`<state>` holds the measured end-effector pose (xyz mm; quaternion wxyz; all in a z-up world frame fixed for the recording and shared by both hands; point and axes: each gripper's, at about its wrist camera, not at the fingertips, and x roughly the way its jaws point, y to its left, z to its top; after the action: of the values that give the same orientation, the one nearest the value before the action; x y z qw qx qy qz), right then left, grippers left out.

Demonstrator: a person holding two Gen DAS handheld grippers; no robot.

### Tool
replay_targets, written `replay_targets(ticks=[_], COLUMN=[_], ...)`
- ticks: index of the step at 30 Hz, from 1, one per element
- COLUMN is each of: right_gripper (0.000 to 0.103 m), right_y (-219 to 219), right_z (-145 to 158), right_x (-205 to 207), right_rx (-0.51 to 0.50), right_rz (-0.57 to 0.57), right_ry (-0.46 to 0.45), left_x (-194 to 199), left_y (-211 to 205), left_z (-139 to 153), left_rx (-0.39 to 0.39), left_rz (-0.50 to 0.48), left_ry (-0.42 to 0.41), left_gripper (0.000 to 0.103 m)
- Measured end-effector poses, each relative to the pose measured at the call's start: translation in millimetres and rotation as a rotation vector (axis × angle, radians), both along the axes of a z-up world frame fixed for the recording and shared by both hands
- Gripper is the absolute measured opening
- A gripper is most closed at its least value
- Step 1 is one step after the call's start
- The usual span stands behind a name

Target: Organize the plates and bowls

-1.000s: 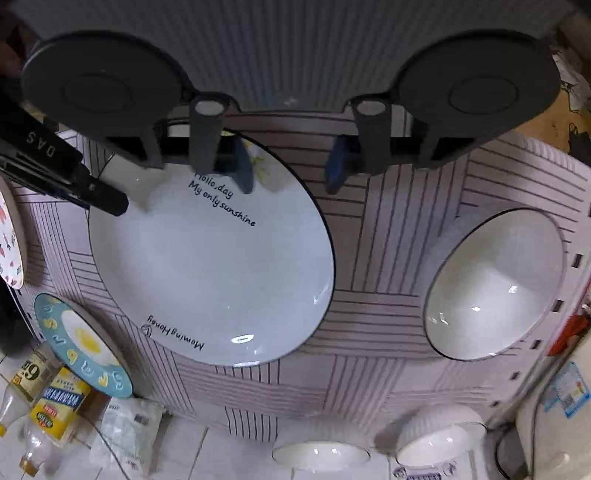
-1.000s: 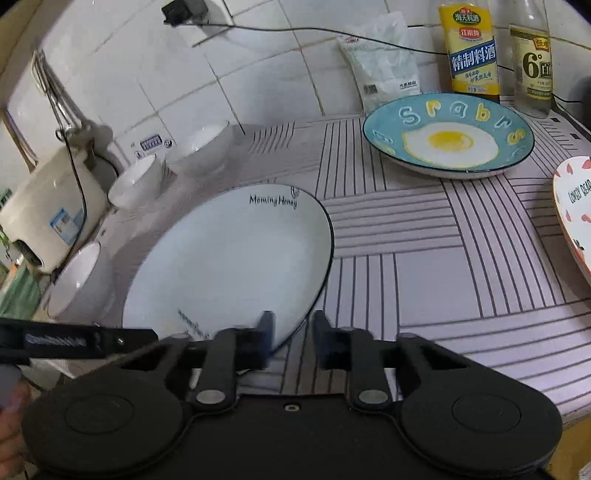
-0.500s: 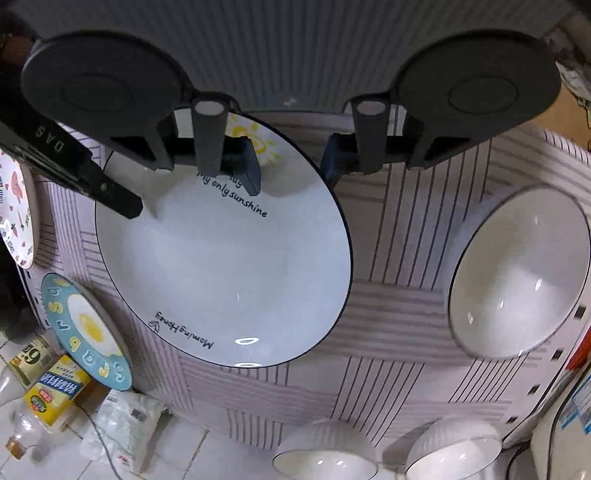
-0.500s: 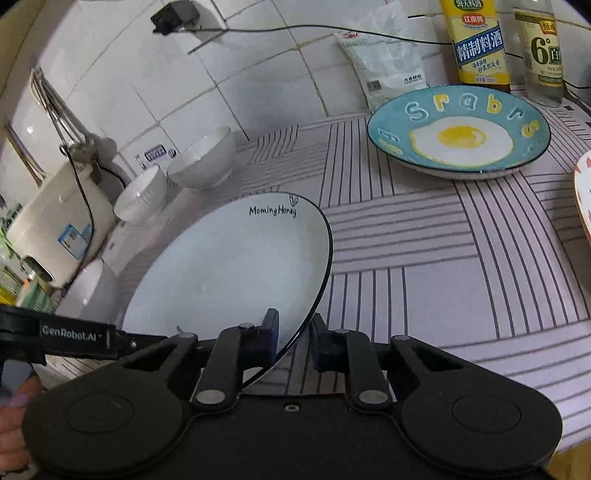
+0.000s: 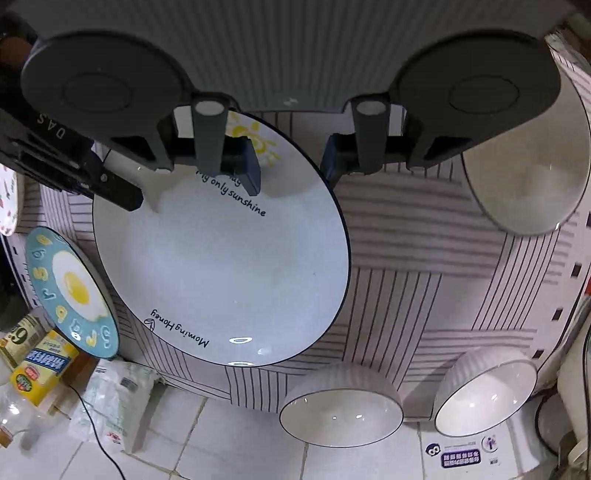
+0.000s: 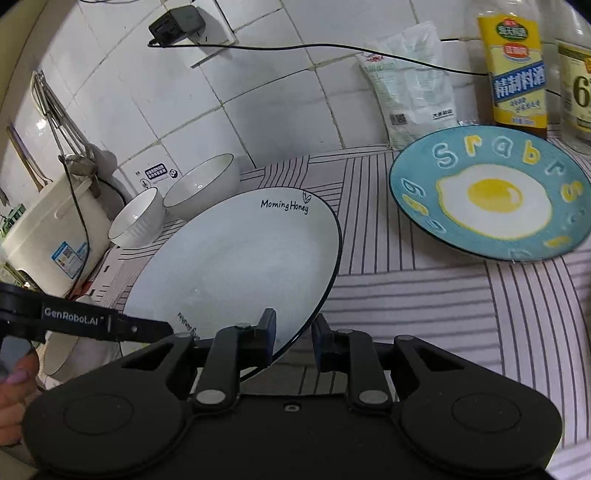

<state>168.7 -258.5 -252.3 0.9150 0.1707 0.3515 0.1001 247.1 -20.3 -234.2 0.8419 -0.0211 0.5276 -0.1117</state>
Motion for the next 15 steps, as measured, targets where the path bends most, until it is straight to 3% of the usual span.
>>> replay_targets(ticks=[7,15], right_gripper=[0.027,0.032], right_y=[3,11], right_z=[-10,1], right_x=[19,13], right_rx=[-0.055,-0.122], right_rz=[0.011,0.014], right_ry=[0.019,0.039], left_x=[13,2], left_y=[-5,-9], left_z=[-18,-1], left_rx=[0.007,0.074], left_rz=[0.017,-0.003], left_ry=[0.011,-0.005], left_gripper=[0.035,0.038])
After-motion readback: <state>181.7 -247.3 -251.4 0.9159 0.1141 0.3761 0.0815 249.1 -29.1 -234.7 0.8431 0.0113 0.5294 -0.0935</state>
